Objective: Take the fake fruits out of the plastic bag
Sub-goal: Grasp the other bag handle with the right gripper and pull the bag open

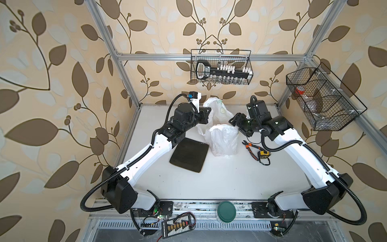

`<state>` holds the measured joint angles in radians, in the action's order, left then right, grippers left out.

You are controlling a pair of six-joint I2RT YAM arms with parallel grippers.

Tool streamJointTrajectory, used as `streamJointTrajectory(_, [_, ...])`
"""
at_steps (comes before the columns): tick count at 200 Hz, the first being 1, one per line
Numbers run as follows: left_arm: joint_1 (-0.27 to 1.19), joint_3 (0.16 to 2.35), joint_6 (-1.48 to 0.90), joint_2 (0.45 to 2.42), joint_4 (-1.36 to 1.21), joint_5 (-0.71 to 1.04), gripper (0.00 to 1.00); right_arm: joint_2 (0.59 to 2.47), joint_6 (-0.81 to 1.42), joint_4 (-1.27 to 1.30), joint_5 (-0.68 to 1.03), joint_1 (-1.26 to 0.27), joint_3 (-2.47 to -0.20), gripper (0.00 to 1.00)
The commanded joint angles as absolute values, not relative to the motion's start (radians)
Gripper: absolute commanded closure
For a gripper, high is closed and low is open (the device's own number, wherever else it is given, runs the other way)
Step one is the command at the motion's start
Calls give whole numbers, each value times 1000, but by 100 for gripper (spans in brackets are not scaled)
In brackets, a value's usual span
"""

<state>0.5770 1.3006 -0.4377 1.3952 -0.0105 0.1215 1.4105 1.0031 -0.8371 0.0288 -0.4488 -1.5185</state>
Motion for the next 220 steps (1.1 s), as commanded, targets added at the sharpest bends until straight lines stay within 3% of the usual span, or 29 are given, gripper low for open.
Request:
streamJointTrajectory(1, [582, 1298, -437, 1346, -58, 63, 100, 1400, 967, -816, -10, -437, -1542, 56])
streamJointTrajectory(29, [582, 1341, -413, 1386, -108, 25, 100, 1417, 848, -731, 56, -339, -1565, 100])
streamJointTrajectory(62, [581, 1470, -395, 1504, -176, 33, 100, 1503, 792, -678, 171, -193, -1713, 100])
streamJointTrajectory(107, [581, 1603, -350, 1628, -284, 38, 100, 1625, 693, -603, 275, -126, -1891, 100])
streamJointTrajectory(139, [581, 1445, -322, 1625, -399, 15, 100, 1584, 645, -466, 327, -114, -1661, 100])
streamJointTrajectory(178, [604, 1154, -456, 1534, -477, 65, 100, 1485, 625, -454, 370, -97, -1386, 100])
streamJointTrajectory(203, [656, 1010, -474, 1450, -473, 65, 100, 1387, 591, -527, 353, -92, -1292, 54])
streamJointTrajectory(220, [680, 937, -500, 1372, -457, 67, 100, 1319, 550, -623, 319, -92, -1265, 32])
